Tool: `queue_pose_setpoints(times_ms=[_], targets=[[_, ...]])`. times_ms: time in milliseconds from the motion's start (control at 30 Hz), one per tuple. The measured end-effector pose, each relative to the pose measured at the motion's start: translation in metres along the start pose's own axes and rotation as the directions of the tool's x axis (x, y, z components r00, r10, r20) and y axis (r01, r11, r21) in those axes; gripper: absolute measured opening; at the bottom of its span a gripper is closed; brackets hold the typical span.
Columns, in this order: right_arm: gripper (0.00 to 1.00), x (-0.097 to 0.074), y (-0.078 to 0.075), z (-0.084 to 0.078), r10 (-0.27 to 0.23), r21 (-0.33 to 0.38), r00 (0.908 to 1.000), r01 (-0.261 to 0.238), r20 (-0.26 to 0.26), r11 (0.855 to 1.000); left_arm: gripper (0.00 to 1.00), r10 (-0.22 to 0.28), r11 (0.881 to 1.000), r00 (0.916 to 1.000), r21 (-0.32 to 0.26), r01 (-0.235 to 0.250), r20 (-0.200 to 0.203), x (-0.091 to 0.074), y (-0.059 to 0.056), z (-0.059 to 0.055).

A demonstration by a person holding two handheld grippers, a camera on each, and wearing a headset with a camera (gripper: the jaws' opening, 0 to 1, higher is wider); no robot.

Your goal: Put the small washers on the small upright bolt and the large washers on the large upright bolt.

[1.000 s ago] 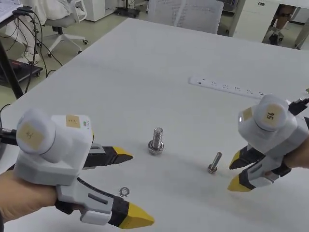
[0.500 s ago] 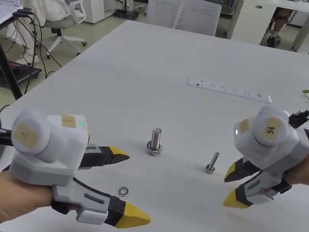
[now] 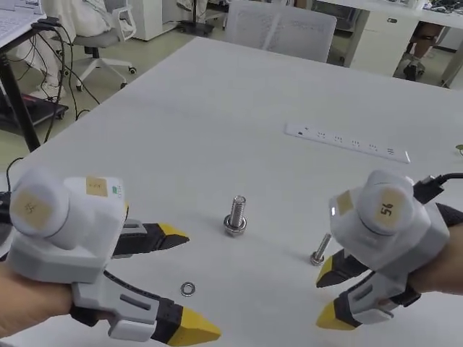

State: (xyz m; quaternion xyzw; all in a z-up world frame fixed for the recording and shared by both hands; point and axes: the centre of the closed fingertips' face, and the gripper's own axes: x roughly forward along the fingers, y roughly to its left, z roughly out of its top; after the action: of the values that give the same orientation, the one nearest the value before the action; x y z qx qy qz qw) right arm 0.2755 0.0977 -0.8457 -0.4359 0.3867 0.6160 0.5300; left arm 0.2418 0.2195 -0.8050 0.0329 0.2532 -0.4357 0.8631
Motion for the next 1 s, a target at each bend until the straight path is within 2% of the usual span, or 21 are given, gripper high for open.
queue_pose_setpoints(times_ms=[200, 500, 1000], targets=[[0.32, 0.000, -0.001, 0.014, 0.002, -0.038, 1.0000, -0.002, 0.000, 0.999, 0.80, 0.012, 1.000, 0.9999, -0.003, -0.012, 0.005, -0.004, 0.000, 0.000], [0.32, 0.000, -0.007, 0.047, 0.005, -0.104, 0.9998, -0.003, 0.017, 0.995, 0.80, 0.034, 0.999, 0.9993, -0.011, -0.034, 0.013, -0.012, 0.002, -0.003], [0.31, 0.014, -0.004, 0.093, 0.035, -0.207, 0.9992, -0.030, 0.020, 0.978, 0.80, 0.073, 0.997, 0.9971, -0.032, -0.072, 0.024, -0.026, 0.003, -0.011]])
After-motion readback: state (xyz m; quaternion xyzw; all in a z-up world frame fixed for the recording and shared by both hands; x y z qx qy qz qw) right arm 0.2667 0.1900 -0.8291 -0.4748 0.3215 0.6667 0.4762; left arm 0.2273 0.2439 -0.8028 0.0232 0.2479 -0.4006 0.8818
